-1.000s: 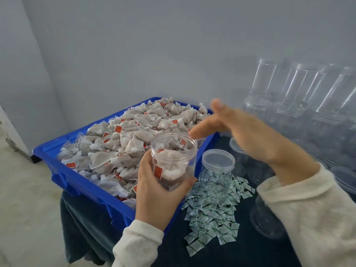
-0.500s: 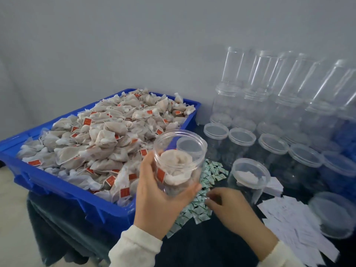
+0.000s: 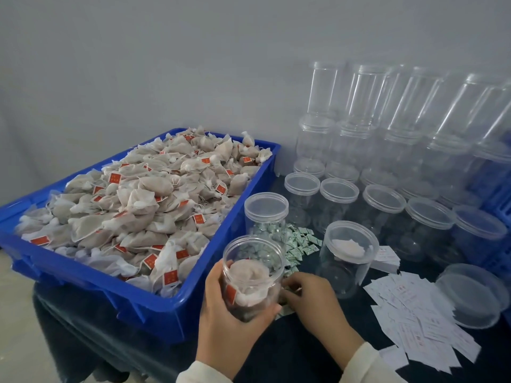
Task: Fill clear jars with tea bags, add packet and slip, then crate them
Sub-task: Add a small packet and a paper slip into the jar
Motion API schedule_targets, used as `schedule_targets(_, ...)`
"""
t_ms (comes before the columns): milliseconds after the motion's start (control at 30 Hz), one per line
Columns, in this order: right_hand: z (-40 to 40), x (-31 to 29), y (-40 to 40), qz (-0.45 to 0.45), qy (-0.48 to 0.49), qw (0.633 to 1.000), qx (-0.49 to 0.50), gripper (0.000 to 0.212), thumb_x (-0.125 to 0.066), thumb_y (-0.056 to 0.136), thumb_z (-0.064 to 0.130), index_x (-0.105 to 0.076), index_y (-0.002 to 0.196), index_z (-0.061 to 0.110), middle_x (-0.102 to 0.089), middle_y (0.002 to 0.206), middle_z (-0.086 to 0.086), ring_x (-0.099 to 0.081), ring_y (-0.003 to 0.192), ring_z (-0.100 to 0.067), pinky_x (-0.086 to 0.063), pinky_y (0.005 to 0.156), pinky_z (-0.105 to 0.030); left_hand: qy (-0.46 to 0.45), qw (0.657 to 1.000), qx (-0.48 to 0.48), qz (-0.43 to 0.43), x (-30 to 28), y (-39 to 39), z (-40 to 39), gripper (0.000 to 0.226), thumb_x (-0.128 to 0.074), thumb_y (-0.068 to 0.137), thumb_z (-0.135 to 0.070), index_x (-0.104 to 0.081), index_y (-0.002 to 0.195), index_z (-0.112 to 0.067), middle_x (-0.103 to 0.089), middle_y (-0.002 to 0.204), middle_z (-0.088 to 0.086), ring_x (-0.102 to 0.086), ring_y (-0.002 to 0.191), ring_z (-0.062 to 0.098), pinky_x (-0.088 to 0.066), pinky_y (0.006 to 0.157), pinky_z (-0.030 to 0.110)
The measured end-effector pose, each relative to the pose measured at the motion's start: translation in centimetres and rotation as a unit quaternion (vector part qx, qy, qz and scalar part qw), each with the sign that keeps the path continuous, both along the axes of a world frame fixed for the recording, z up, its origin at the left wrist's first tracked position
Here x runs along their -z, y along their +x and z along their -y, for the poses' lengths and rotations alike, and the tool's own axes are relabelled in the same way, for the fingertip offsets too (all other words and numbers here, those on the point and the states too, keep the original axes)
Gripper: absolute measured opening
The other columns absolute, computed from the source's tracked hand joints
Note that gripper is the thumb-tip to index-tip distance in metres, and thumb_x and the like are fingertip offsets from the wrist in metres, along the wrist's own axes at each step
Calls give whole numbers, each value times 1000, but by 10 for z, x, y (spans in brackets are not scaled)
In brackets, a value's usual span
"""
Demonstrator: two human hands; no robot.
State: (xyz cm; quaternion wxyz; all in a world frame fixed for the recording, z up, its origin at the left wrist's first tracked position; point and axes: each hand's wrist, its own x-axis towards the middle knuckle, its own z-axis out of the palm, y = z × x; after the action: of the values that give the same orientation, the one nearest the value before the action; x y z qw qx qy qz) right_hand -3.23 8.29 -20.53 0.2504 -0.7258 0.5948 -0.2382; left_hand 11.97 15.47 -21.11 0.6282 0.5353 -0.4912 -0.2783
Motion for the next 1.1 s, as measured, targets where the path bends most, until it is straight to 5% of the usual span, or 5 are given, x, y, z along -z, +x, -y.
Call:
schedule_targets(167,-11,-28,-13,120,-23,992,8,16,-78,78,16,-70,72,28,-69,68,14,-62,66,3,-44,63,-8,11,1000,-16,18,13,-4,1,106,-94,46,-23,-34,130,-45,-47,127,-33,-46,119,-11,-43,96,12)
schedule_targets(300,-20,-68,-27,187,-60,980,18,13,-76,80,18,-69,76,29,-69,72,22,-62,66,5,-44,63,-6,25,999,-16,26,16,-9,3,110,-93,47,-34,-36,140,-33,-47,134,-18,-47,124,1,-44,105,37)
schedule_targets(500,-29,-101,-24,312,-45,949,11,18,-76,79,14,-73,77,32,-73,76,14,-67,72,0,-48,65,-7,15,999,-6,33,17,-23,6,106,-90,44,-47,-40,137,-37,-48,130,-24,-48,123,1,-47,101,34)
schedule_targets(667,-34,-93,-11,270,20,963,-7,17,-74,83,12,-73,76,28,-73,75,14,-67,72,0,-47,64,-7,3,999,22,36,13,-35,7,109,-88,40,-48,-37,135,-45,-45,128,-33,-44,122,-9,-38,87,0)
schedule_targets(1100,-53,-92,-32,17,-116,993,-30,16,-66,89,25,-76,98,33,-69,83,25,-58,75,10,-42,70,-5,16,998,55,32,19,-56,3,110,-88,38,-49,-33,133,-54,-48,129,-27,-47,122,-4,-45,97,21)
